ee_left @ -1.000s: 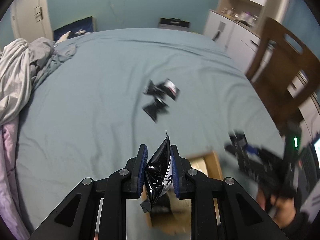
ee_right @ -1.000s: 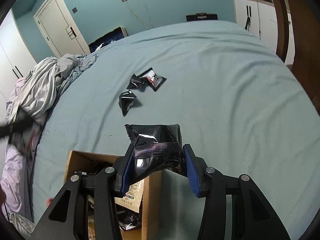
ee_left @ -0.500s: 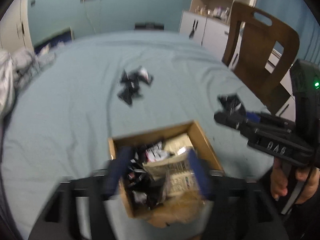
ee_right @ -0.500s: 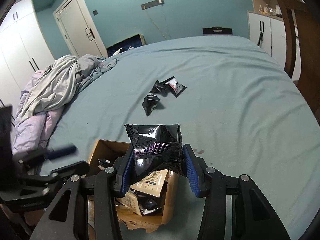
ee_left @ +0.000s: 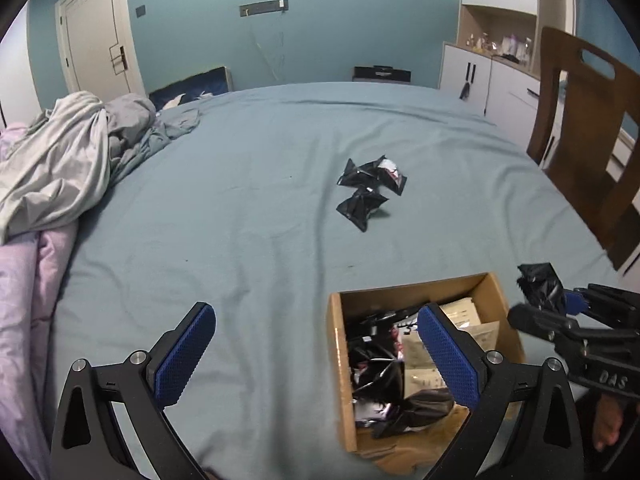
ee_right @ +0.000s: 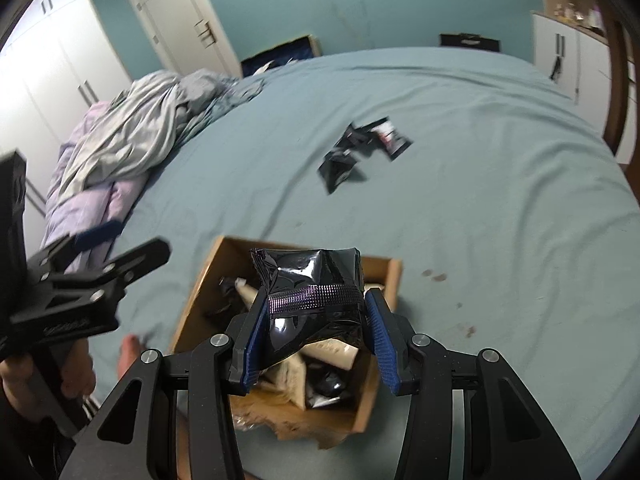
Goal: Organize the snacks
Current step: 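Lower both packets into the box and open both grippers, then move the right gripper back toward the remaining snack pile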
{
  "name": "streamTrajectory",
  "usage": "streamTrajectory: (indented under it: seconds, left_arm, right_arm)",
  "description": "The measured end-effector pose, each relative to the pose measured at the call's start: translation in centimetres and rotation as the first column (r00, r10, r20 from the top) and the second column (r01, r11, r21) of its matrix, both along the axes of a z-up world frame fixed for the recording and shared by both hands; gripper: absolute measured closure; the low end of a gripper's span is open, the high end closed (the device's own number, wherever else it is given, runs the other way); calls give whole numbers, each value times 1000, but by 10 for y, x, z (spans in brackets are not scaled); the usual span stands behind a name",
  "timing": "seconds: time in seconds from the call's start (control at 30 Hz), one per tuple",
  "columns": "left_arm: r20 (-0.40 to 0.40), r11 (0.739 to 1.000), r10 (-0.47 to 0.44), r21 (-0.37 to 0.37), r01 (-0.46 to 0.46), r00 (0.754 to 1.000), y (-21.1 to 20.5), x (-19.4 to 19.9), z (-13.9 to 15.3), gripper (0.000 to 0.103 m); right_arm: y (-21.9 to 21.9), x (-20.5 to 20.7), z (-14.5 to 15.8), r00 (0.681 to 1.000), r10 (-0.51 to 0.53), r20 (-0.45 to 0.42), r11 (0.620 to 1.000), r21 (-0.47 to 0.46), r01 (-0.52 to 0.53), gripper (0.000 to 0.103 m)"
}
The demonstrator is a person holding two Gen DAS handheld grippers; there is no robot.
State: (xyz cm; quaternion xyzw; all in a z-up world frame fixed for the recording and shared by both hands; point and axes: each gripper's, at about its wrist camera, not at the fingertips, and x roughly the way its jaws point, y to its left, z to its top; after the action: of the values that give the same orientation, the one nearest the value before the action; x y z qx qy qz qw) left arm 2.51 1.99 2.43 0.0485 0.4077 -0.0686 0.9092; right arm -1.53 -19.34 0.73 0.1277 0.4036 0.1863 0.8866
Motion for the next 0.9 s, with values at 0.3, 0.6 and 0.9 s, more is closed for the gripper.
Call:
streamTrajectory:
  seconds: [0.3, 0.6, 0.9]
  left_arm:
    - [20, 997, -38, 66, 36, 999, -13, -9, -1, 0]
    - [35, 997, -41, 60, 39, 999, -13, -12, 4, 0]
    - [12, 999, -33, 26, 33, 999, -11, -8, 2, 0]
  right_arm:
    - [0, 11, -5, 999, 26, -44, 996, 86, -22, 45]
    - [-22, 10, 0, 986, -168, -7, 984, 55, 168, 23]
    - [-39, 33, 4, 974, -208, -95, 977, 17, 210, 23]
